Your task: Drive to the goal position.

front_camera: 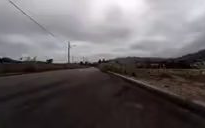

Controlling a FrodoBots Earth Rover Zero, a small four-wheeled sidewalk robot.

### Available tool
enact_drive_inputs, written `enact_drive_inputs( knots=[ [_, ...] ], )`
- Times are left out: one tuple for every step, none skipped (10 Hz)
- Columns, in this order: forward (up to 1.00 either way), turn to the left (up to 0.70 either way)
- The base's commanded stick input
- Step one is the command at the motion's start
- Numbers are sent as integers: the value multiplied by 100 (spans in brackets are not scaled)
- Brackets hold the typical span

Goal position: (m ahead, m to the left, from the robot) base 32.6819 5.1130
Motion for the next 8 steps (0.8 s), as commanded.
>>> enact_drive_inputs(
  knots=[
    [70, 0],
    [70, 0],
    [70, 0],
    [70, 0],
    [70, 0],
    [70, 0],
    [70, 0],
    [70, 0]
  ],
)
